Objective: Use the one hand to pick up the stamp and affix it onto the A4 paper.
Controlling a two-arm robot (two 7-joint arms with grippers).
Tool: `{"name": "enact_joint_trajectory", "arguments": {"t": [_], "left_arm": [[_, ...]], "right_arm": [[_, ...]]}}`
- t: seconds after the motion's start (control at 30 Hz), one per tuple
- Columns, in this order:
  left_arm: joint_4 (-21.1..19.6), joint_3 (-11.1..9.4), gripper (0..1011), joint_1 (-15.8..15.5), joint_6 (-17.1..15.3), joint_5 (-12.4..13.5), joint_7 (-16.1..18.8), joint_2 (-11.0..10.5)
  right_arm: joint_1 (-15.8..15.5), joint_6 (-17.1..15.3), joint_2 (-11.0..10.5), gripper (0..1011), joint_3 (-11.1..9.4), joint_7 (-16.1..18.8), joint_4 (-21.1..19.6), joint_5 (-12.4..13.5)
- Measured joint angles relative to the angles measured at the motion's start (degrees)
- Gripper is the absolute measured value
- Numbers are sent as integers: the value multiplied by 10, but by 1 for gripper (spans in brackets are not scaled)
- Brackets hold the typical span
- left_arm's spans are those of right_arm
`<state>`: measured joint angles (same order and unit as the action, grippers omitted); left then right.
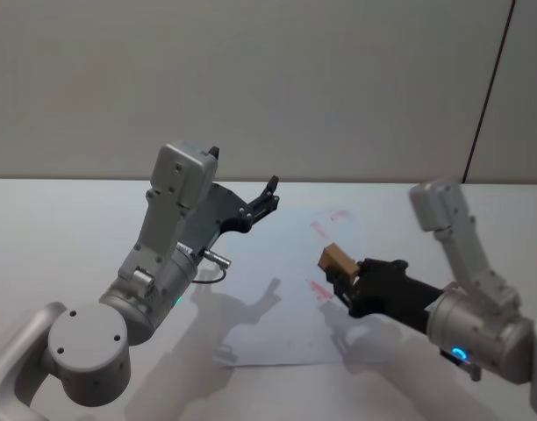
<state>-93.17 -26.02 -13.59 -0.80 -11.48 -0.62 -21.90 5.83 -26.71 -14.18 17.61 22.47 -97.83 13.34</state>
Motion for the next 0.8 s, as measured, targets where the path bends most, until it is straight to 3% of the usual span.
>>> {"name": "enact_joint_trajectory", "arguments": {"t": [0.1,0.4,0.8], "left_arm": [[0,0,1003,0,0,0,0,0],[0,0,1003,0,0,0,0,0],[0,0,1003,0,0,0,0,0]], "right_arm": [[11,-1,7,221,12,10,23,-36],[27,6,19,221,30,17,72,-90],[30,8,26,221,44,15,110,-116]]}}
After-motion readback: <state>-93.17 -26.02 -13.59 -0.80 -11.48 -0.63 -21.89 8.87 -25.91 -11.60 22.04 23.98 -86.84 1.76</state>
